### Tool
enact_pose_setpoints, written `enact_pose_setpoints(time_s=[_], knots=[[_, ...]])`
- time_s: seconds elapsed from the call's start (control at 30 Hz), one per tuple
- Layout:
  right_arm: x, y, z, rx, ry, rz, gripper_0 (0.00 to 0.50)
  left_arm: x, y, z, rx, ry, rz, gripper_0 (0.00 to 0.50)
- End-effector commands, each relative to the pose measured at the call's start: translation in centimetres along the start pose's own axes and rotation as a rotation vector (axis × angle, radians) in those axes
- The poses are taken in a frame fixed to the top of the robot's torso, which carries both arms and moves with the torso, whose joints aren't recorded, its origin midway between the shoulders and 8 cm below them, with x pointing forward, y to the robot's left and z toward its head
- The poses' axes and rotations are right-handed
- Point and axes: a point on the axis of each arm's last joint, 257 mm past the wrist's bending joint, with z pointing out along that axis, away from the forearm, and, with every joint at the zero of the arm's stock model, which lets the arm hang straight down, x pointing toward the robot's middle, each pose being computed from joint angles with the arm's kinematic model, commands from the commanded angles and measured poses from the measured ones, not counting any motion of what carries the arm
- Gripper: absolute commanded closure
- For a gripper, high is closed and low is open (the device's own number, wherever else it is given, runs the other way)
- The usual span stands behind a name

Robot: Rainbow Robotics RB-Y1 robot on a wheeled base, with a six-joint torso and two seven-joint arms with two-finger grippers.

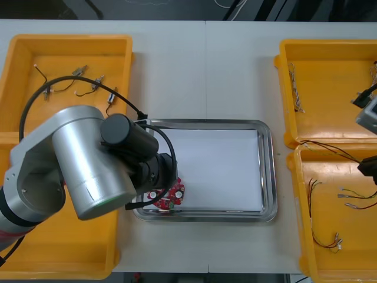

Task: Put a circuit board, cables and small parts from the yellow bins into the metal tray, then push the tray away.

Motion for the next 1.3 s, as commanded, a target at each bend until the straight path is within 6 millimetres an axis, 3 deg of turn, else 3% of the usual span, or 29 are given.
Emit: enact_pose_setpoints(time_s=[0.03, 0.5, 0.93, 1.17, 1.3], knots=[[-2.1, 1.8, 0.0, 0.018, -0.007, -0.144, 0.500, -3.9, 0.8, -3.4, 0.012, -0.053, 0.072, 0.000], [-5.0, 7.2, 3.5, -0.057, -0.009, -0.383, 0.500, -9.3, 7.7, -8.5, -0.080, -0.072, 0.116, 0.000], [-8.3, 10.4, 7.6, -0.026, -0.021, -0.584, 0.500, -14.3, 14.5, -10.4, -0.131, -0.078, 0.097, 0.000], [-8.4, 11.8, 10.8, -0.052, -0.005, -0.631, 0.500, -15.9, 17.6, -10.7, -0.146, -0.057, 0.127, 0.000], [-8.2, 12.7, 12.3, -0.077, 0.002, -0.647, 0.500, -17.0, 18.1, -11.0, -0.150, -0.052, 0.178, 0.000]])
